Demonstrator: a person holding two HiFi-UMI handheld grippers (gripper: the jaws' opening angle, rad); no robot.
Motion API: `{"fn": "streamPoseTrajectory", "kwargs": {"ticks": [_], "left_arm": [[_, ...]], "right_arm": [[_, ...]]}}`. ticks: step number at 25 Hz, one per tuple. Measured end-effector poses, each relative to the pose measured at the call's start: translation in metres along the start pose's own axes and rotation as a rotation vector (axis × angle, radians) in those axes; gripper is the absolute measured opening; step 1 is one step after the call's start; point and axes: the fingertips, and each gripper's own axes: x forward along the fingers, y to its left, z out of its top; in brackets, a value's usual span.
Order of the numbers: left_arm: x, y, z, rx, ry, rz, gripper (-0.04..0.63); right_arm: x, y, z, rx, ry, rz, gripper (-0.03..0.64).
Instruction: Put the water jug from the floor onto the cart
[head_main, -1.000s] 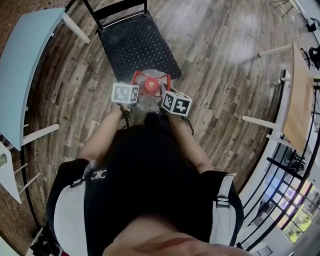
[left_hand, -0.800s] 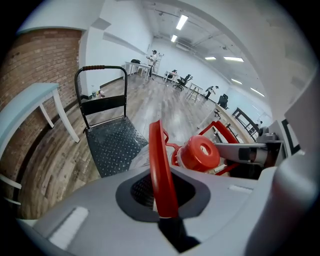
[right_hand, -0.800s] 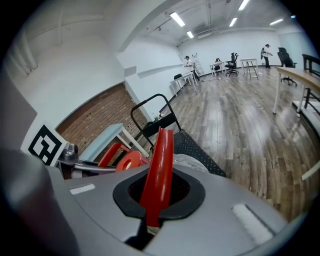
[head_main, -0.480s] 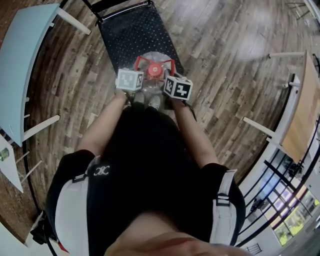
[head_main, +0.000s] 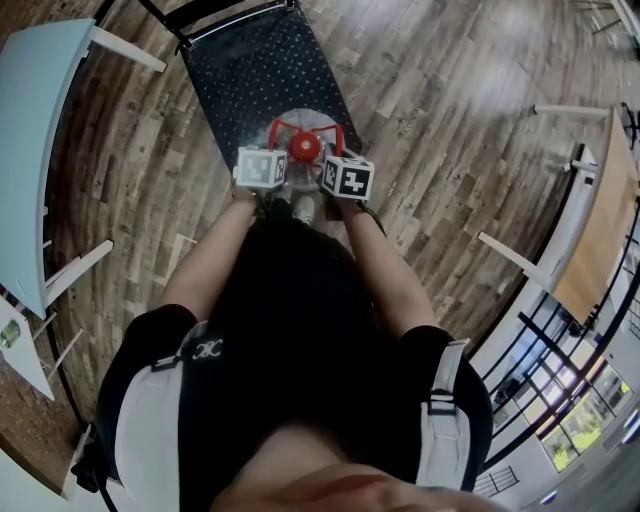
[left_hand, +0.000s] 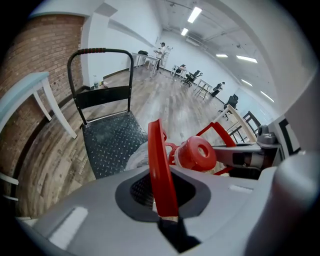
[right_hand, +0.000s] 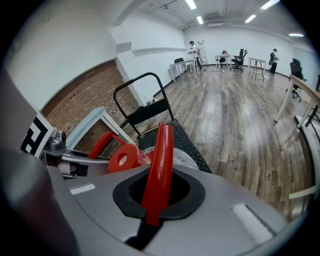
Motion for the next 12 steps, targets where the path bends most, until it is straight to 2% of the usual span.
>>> {"fn": "streamPoseTrajectory", "kwargs": {"ticks": [4,8,12], "left_arm": [[0.020,0.008,-0.006,-0.036,0.049,-0.003,0.032],[0.037,0.019,-0.011,-0.003,0.097,0.007,0.036],[0.043,0.022,-0.022,-0.003,0.132,-0.010,0.043]], "right_arm": [[0.021,-0.004,-0.001,-0.015,0.041,-0.019,0.015],[0.036,-0.008,-0.007,-0.024,0.069,-0.041,0.015],[0.048,-0.009,-0.019,-0.006,0.097,-0.041,0.015]]}}
